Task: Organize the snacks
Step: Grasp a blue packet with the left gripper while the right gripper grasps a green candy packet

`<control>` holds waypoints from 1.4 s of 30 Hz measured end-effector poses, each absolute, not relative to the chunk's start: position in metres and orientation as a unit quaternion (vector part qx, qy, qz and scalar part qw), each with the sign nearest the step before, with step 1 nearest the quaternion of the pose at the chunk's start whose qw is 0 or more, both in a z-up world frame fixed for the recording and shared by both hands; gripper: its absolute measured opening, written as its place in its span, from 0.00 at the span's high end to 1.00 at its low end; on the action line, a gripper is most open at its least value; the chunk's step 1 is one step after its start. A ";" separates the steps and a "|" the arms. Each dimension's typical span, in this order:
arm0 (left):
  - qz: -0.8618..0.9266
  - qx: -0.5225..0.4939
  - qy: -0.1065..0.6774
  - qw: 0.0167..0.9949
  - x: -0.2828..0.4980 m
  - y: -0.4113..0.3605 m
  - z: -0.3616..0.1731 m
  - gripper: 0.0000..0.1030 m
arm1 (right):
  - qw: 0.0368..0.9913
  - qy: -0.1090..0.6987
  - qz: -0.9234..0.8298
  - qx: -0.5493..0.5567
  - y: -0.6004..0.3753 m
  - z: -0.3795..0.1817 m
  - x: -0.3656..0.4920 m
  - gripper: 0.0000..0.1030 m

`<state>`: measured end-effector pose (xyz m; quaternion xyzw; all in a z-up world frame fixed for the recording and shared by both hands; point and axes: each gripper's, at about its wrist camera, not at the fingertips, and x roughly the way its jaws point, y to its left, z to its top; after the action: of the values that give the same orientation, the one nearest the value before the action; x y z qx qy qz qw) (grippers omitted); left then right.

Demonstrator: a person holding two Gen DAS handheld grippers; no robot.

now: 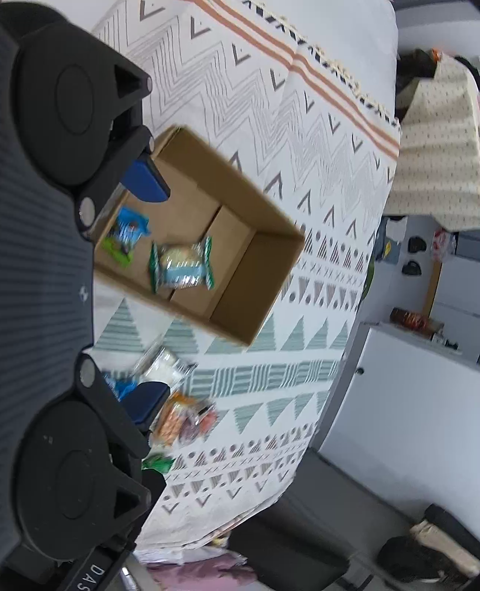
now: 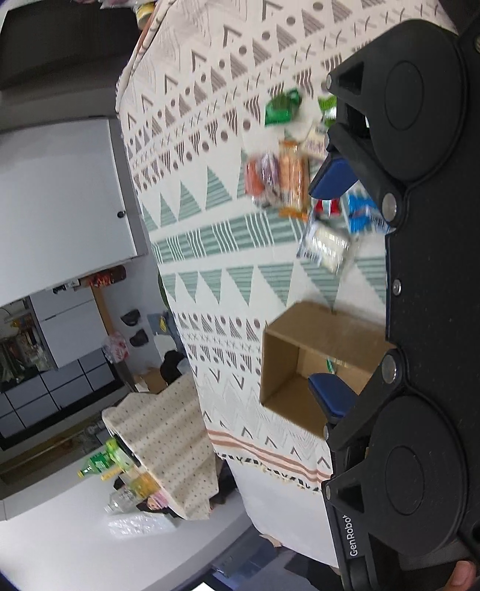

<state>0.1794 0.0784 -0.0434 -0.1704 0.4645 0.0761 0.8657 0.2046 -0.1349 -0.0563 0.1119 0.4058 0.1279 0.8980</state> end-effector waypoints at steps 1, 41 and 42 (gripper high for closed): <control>0.070 -0.171 0.466 0.865 0.180 0.073 -0.044 0.00 | 0.899 0.404 0.122 0.112 -0.141 -0.057 0.203 0.02; 0.030 -0.153 0.569 0.807 0.248 -0.052 -0.146 0.35 | 0.863 0.478 0.070 0.151 -0.281 -0.150 0.236 0.28; 0.031 -0.152 0.574 0.804 0.251 -0.054 -0.151 0.38 | 0.861 0.481 0.071 0.149 -0.281 -0.153 0.239 0.28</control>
<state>0.2514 -0.0537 -0.1514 -0.1522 0.5737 0.0306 0.8042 0.2391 -0.2814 -0.1531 0.1486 0.4810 0.0714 0.8611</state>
